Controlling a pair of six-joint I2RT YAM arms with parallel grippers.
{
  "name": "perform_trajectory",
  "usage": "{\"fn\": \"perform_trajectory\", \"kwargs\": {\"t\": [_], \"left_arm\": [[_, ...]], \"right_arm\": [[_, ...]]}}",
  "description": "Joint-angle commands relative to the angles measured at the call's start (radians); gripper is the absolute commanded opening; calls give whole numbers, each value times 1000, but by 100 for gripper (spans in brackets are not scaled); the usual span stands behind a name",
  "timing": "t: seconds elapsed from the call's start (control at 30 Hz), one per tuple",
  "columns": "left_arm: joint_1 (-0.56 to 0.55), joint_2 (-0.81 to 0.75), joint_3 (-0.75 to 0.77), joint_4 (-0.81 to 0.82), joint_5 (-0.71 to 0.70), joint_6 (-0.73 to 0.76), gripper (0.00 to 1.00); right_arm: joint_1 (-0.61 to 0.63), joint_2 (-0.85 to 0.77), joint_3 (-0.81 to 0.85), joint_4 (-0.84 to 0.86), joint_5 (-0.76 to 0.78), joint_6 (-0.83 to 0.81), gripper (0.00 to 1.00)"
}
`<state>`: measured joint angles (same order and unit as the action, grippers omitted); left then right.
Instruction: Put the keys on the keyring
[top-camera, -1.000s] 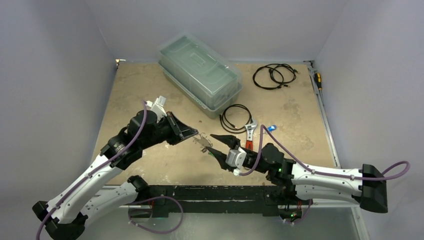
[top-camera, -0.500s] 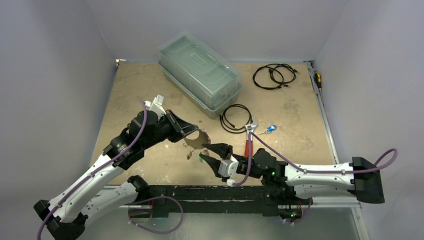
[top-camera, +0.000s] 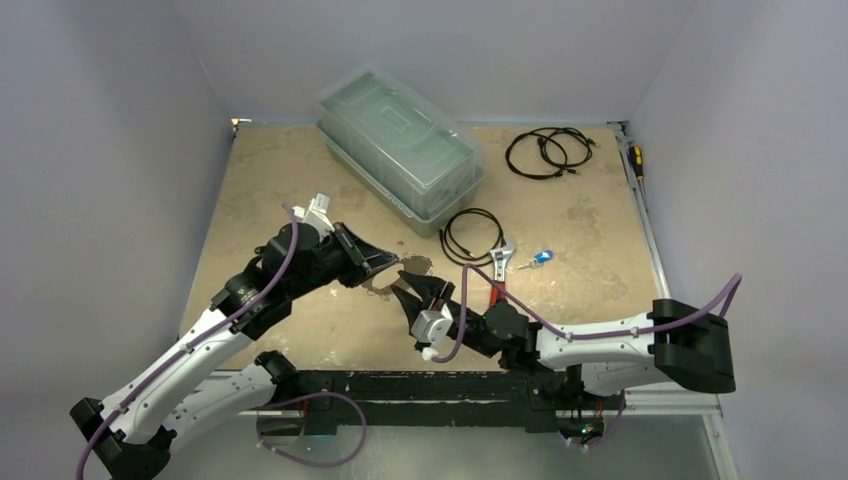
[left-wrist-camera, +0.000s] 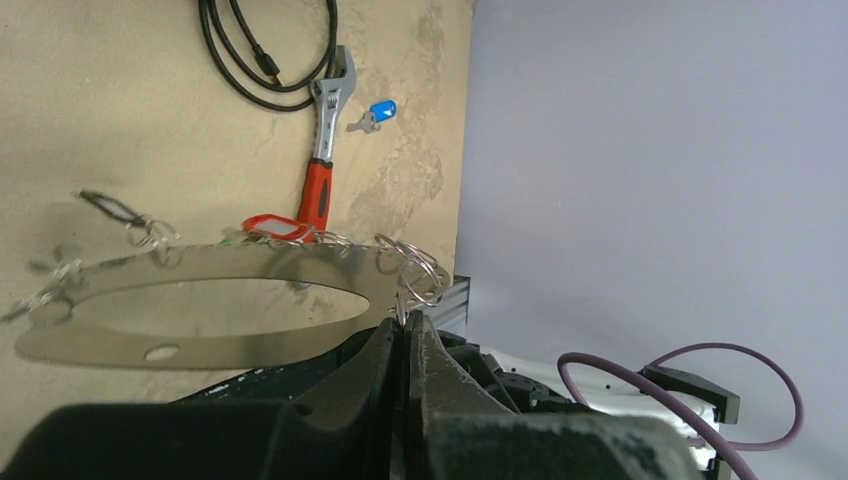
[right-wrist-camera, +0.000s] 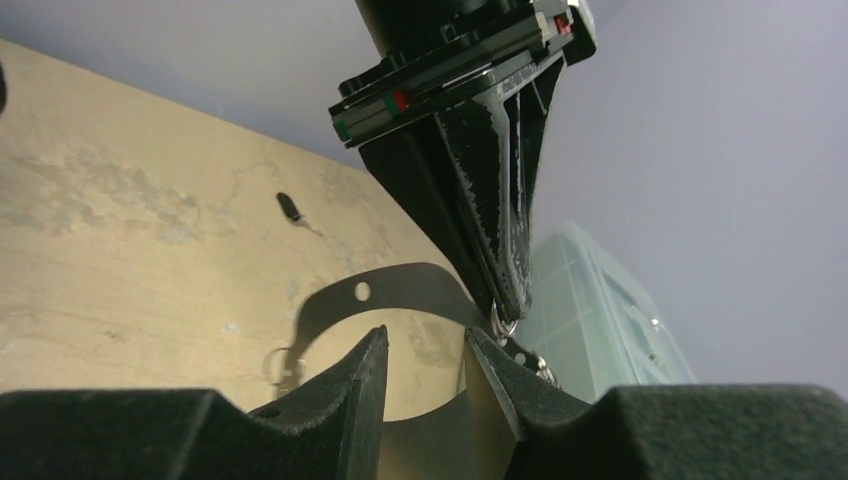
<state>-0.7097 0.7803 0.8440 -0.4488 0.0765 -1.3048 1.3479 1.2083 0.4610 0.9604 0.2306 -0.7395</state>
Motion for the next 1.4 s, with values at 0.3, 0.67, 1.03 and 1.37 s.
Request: {"fn": "perform_trajectory", "kwargs": {"t": [0.3, 0.67, 1.03, 1.37], "left_arm": [[4, 7, 7, 27, 77, -102, 0], [4, 4, 2, 29, 94, -114, 0], [5, -1, -8, 47, 112, -137, 0], [5, -5, -11, 52, 124, -145, 0]], "right_arm": [[2, 63, 42, 202, 167, -134, 36], [2, 100, 55, 201, 166, -163, 25], [3, 148, 67, 198, 204, -189, 21], [2, 179, 77, 214, 233, -225, 14]]}}
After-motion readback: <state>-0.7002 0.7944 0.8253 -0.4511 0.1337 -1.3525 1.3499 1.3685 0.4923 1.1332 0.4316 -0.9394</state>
